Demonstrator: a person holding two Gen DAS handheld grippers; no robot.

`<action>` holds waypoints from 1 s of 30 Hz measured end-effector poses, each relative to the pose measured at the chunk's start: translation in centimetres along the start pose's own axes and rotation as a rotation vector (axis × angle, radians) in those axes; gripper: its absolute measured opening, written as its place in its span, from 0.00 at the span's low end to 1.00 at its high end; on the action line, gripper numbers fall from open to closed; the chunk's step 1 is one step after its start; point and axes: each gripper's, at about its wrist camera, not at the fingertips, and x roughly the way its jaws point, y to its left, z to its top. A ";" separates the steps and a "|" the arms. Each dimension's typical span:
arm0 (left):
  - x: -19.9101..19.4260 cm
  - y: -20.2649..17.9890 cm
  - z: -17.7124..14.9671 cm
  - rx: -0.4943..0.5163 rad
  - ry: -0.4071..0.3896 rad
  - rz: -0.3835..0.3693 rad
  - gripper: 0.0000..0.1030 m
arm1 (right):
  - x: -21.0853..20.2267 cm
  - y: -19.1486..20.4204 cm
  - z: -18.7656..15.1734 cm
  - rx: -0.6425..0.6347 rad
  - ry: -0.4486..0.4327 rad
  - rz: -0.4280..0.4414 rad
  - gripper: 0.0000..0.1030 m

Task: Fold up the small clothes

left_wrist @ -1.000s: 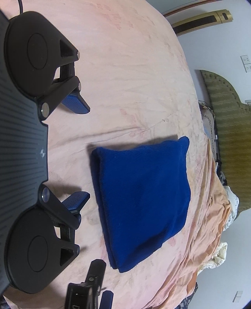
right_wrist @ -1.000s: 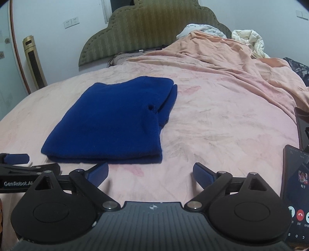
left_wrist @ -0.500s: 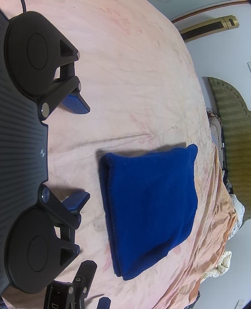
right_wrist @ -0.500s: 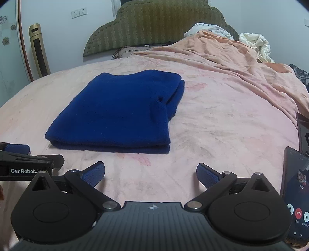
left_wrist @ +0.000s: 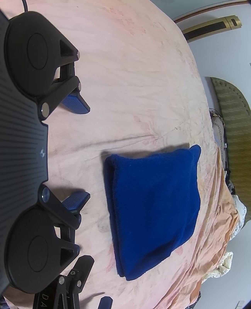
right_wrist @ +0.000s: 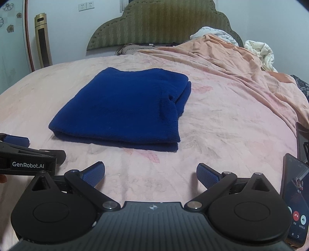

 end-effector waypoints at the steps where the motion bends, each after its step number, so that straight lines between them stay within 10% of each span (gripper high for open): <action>1: 0.0 0.0 0.0 0.001 0.000 0.001 0.85 | 0.0 0.0 0.0 0.000 0.000 0.000 0.99; 30: -0.8 -1.0 -0.4 0.010 -0.007 0.032 0.85 | -1.2 0.1 -0.4 -0.006 -0.017 -0.015 0.99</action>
